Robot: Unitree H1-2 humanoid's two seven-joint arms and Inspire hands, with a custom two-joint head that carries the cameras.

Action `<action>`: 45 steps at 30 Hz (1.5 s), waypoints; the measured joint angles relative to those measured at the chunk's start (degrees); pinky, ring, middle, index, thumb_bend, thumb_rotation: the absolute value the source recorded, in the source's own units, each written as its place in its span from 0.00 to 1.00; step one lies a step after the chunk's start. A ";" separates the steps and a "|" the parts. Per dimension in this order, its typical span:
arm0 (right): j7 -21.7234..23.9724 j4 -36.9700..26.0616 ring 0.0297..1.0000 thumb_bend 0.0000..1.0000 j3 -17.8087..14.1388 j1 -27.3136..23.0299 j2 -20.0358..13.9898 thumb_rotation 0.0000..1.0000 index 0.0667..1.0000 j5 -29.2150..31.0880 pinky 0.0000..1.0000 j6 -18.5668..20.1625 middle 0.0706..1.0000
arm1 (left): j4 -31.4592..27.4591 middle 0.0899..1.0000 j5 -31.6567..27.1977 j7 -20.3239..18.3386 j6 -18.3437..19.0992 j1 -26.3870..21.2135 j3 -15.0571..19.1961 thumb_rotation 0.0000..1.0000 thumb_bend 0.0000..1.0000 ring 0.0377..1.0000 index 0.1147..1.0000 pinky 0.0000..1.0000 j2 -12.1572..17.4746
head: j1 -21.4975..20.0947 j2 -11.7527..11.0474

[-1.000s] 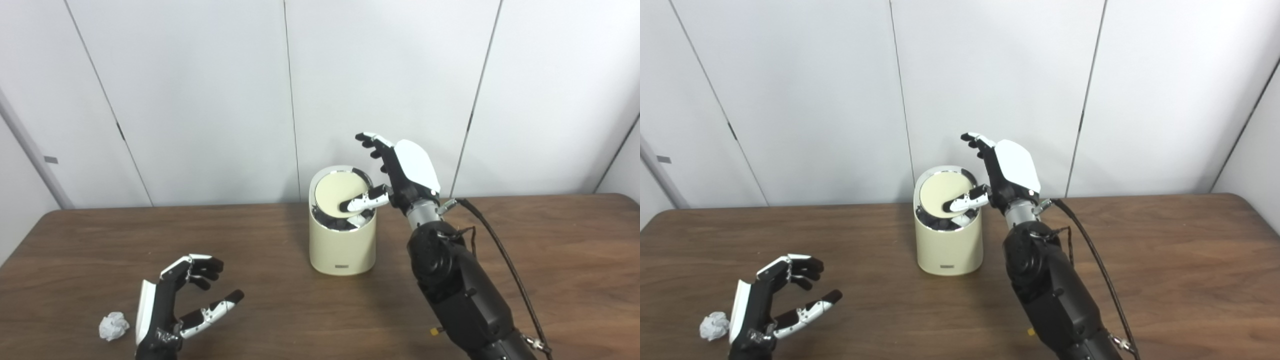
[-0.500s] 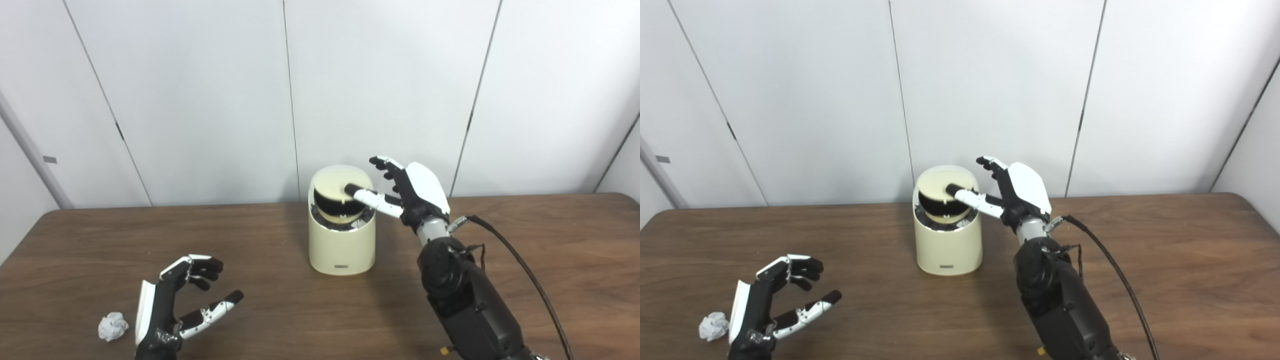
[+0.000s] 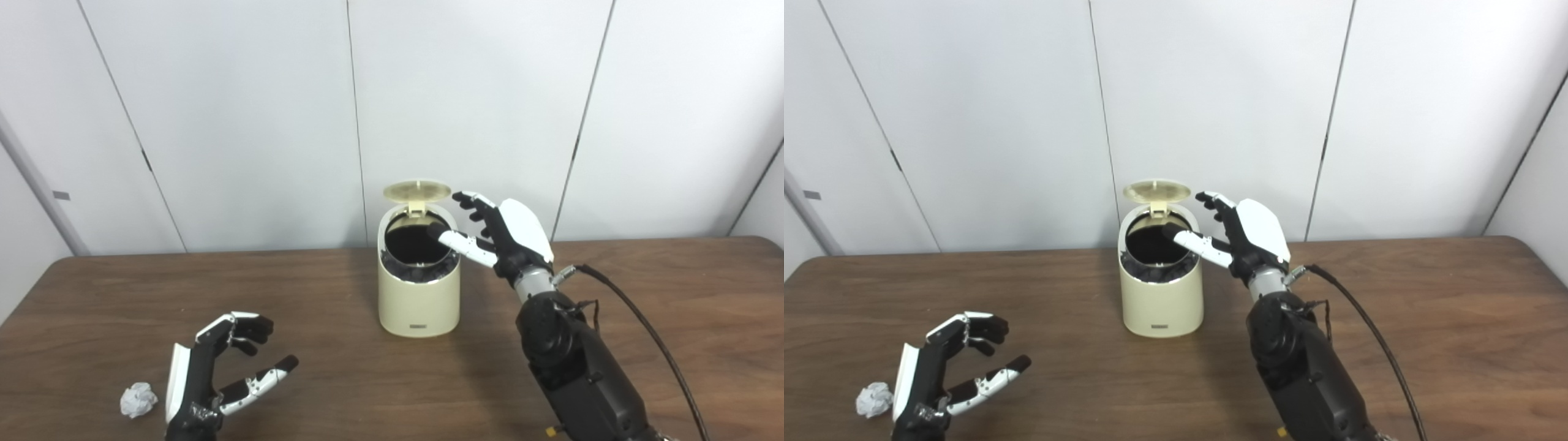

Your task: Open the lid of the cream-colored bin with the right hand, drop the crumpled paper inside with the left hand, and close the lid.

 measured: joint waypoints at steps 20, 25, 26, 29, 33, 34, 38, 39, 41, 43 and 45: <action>-5.40 -14.68 0.94 0.93 -6.43 19.65 -2.37 0.93 0.94 8.12 0.87 -19.86 0.95 | 0.29 0.52 -1.19 -0.15 -0.28 -0.02 0.05 0.11 0.80 0.52 0.50 0.44 0.38 | 0.00 -0.26; -8.21 -12.75 0.92 0.91 -8.50 25.63 -2.97 0.90 0.93 9.28 0.84 -27.77 0.95 | 0.30 0.52 -1.17 -0.15 -0.29 -0.01 0.13 0.12 0.79 0.51 0.49 0.43 0.43 | 0.00 0.00; -8.77 -12.04 0.91 0.89 -8.84 26.75 -3.03 0.88 0.93 9.31 0.84 -28.88 0.94 | 0.29 0.52 -1.17 -0.15 -0.29 0.01 0.17 0.11 0.79 0.51 0.49 0.43 0.45 | -0.09 0.09; -10.03 -9.97 0.91 0.84 -9.88 29.59 -3.10 0.85 0.93 9.30 0.84 -31.54 0.93 | 0.21 0.52 -1.33 -0.25 -0.29 0.09 0.24 0.10 0.79 0.52 0.49 0.43 0.54 | -0.18 0.18; -12.33 -9.65 0.91 0.83 -11.63 29.94 -2.69 0.83 0.91 10.10 0.85 -35.68 0.91 | 0.19 0.53 -1.89 -0.60 -0.27 0.11 0.22 0.11 0.79 0.52 0.50 0.44 0.53 | -0.09 0.79; -12.49 -9.66 0.90 0.84 -11.90 30.17 -2.61 0.83 0.90 10.39 0.86 -36.08 0.91 | 0.17 0.53 -1.98 -0.72 -0.27 0.16 0.22 0.12 0.79 0.52 0.50 0.44 0.52 | -0.09 0.79; -12.89 -9.73 0.86 0.88 -13.17 30.86 -2.25 0.84 0.87 12.64 0.80 -38.40 0.87 | 0.12 0.53 -2.22 -1.08 -0.27 0.23 0.24 0.12 0.79 0.52 0.50 0.44 0.53 | -0.18 1.14; -12.90 -9.77 0.85 0.88 -13.50 31.02 -2.14 0.84 0.86 13.26 0.79 -39.00 0.86 | 0.11 0.53 -2.38 -1.16 -0.27 0.25 0.24 0.12 0.79 0.52 0.50 0.44 0.53 | -0.09 1.14; -12.92 -9.84 0.85 0.88 -14.12 31.27 -1.95 0.83 0.85 14.54 0.77 -40.15 0.86 | 0.09 0.53 -2.80 -1.18 -0.27 0.30 0.29 0.12 0.79 0.52 0.50 0.44 0.56 | -0.09 1.14; -12.99 -9.94 0.83 0.84 -14.80 31.55 -1.63 0.80 0.85 15.10 0.75 -40.40 0.85 | -0.01 0.53 -3.17 -1.18 -0.27 0.44 0.37 0.12 0.80 0.53 0.50 0.44 0.57 | 0.44 1.23; -13.02 -10.05 0.83 0.83 -15.38 31.80 -1.28 0.79 0.85 15.51 0.74 -40.41 0.85 | -0.31 0.53 -3.19 -1.20 -0.27 0.86 0.40 0.12 0.80 0.53 0.50 0.44 0.63 | 0.97 1.40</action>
